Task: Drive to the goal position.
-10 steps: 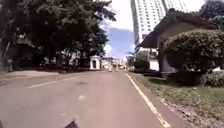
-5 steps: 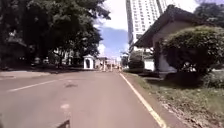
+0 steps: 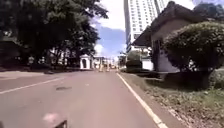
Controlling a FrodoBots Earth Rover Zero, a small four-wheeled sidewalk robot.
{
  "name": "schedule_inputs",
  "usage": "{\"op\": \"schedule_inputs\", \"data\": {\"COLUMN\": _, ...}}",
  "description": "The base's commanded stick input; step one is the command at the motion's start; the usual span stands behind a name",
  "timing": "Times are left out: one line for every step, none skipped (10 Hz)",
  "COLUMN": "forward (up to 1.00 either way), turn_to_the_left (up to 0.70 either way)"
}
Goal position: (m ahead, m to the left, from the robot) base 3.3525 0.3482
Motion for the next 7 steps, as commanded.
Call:
{"op": "schedule_inputs", "data": {"forward": 0.7, "turn_to_the_left": 0.0}}
{"op": "schedule_inputs", "data": {"forward": 0.7, "turn_to_the_left": 0.0}}
{"op": "schedule_inputs", "data": {"forward": 0.7, "turn_to_the_left": 0.0}}
{"op": "schedule_inputs", "data": {"forward": 0.7, "turn_to_the_left": 0.0}}
{"op": "schedule_inputs", "data": {"forward": 0.7, "turn_to_the_left": 0.0}}
{"op": "schedule_inputs", "data": {"forward": 0.7, "turn_to_the_left": 0.0}}
{"op": "schedule_inputs", "data": {"forward": 0.7, "turn_to_the_left": 0.0}}
